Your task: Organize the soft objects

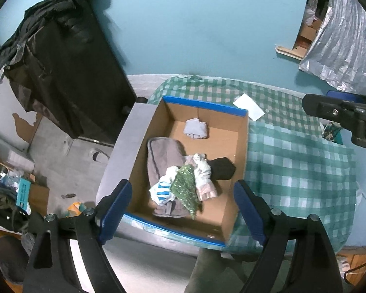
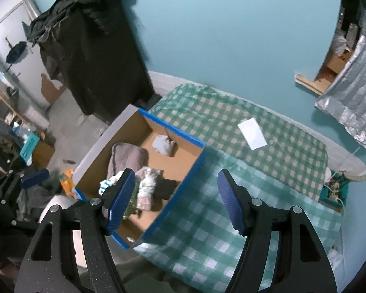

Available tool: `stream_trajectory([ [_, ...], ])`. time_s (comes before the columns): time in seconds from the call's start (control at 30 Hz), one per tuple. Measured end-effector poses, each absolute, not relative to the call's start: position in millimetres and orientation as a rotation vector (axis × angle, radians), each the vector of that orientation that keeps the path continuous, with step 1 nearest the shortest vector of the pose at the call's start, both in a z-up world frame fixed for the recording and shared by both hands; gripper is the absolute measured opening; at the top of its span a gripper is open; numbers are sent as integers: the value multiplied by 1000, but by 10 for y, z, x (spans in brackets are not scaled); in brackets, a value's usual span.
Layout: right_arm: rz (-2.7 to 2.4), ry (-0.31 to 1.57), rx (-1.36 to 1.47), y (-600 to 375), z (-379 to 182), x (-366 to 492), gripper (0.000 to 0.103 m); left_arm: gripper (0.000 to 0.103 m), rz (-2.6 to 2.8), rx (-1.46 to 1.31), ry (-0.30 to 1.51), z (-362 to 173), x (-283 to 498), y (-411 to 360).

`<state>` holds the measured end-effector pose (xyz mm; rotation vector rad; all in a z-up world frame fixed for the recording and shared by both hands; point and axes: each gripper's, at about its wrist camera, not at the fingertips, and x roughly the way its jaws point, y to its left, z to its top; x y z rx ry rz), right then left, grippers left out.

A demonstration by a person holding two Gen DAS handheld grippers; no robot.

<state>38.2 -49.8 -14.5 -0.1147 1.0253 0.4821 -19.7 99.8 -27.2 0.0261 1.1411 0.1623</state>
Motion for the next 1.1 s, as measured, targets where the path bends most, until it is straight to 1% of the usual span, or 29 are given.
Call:
stream_trajectory([
  [0.53,385,1009,-69,-1041,-71,244,70,86,139,13,1143,-65,-188,702],
  [1.1,378,1011,-61,-1153,-36,237,70,86,124,36,1155,-59,-137,521],
])
